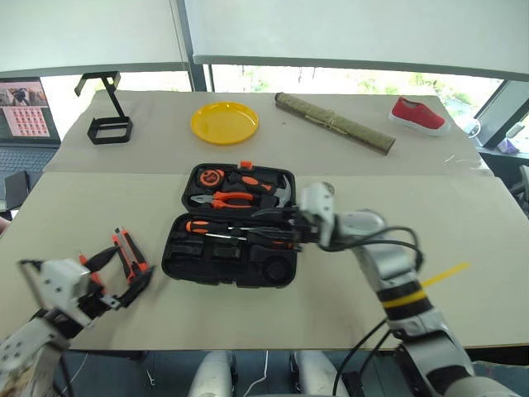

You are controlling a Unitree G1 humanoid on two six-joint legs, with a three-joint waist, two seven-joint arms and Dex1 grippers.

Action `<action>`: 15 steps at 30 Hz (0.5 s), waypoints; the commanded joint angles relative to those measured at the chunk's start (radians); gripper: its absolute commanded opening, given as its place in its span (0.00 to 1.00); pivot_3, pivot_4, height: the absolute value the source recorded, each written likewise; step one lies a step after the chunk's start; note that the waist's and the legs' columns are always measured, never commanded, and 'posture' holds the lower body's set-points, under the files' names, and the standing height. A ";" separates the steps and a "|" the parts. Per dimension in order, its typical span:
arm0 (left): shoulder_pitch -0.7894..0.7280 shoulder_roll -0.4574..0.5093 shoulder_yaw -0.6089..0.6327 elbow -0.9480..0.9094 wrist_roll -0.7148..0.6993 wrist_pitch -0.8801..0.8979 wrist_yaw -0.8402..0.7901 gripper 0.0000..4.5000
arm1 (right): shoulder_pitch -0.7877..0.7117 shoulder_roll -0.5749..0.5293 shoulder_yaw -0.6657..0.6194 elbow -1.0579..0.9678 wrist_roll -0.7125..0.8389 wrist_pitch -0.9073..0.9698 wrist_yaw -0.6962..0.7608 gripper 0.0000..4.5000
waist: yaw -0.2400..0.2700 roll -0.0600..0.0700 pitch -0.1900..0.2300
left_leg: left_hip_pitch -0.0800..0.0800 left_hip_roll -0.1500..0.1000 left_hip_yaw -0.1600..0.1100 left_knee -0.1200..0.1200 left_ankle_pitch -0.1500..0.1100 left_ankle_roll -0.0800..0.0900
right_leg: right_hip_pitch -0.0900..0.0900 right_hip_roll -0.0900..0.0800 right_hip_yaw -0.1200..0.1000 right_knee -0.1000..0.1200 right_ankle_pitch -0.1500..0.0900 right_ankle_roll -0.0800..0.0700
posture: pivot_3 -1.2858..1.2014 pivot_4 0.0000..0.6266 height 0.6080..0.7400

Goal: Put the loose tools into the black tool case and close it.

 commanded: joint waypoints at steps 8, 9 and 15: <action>0.242 -0.254 0.148 -0.078 -0.026 -0.050 0.183 1.00 | 0.385 -0.036 -0.261 -0.136 0.191 -0.255 0.078 0.99 | 0.002 -0.003 0.000 | 0.001 -0.001 0.004 0.000 0.000 0.000 | 0.002 0.002 0.001 -0.002 -0.001 0.001 | 0.52 0.24 1.00; 0.253 -0.270 0.149 -0.076 -0.030 -0.052 0.191 1.00 | 0.404 -0.042 -0.267 -0.129 0.197 -0.270 0.096 0.99 | 0.002 -0.004 0.000 | 0.002 -0.001 0.005 0.000 0.000 0.000 | 0.002 0.003 0.001 -0.002 -0.001 0.001 | 0.52 0.24 1.00; 0.274 -0.317 0.149 -0.105 -0.070 -0.016 0.242 1.00 | 0.444 -0.040 -0.271 -0.083 0.225 -0.363 0.173 0.99 | 0.001 -0.009 -0.003 | 0.002 0.000 0.008 0.000 0.000 0.000 | 0.003 0.006 0.001 -0.002 -0.002 0.000 | 0.52 0.24 1.00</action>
